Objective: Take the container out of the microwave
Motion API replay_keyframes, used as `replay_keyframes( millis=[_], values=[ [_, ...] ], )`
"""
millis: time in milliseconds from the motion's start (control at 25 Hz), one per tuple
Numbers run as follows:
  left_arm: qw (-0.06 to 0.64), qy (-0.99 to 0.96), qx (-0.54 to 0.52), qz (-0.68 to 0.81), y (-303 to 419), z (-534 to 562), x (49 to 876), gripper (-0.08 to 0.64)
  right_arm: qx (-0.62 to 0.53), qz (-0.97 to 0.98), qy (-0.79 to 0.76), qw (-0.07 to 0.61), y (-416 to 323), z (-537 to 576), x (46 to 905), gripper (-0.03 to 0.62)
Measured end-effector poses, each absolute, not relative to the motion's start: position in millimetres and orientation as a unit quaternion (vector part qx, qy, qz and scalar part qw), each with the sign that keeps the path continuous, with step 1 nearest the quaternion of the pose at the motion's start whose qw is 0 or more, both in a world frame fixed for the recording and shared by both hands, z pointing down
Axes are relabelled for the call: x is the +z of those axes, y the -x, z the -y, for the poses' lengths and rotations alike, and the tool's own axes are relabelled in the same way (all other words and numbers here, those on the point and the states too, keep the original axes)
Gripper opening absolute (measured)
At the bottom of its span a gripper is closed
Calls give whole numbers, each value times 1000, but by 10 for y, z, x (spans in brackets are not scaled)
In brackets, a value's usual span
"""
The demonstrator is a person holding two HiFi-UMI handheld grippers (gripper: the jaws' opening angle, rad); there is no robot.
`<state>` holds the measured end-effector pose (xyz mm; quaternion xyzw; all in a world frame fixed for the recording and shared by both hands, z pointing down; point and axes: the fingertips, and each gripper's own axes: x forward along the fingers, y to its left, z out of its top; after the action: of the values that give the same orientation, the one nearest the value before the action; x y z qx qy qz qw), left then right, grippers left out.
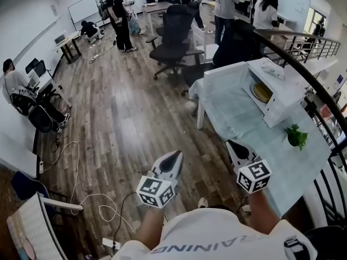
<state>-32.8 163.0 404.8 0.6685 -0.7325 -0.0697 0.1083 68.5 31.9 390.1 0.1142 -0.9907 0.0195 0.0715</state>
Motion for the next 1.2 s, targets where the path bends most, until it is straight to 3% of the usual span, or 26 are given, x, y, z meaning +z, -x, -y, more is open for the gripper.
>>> replay_keyframes(
  millis=[720,1200],
  values=[
    [125,-695,-60,705,741,16,4247,37,59,980,-169,89,-540,1311,4253,21],
    [132,-786,-34,603,1494,1179,4282,37,60,951,-289,88,69,2108,4274,21]
  ],
)
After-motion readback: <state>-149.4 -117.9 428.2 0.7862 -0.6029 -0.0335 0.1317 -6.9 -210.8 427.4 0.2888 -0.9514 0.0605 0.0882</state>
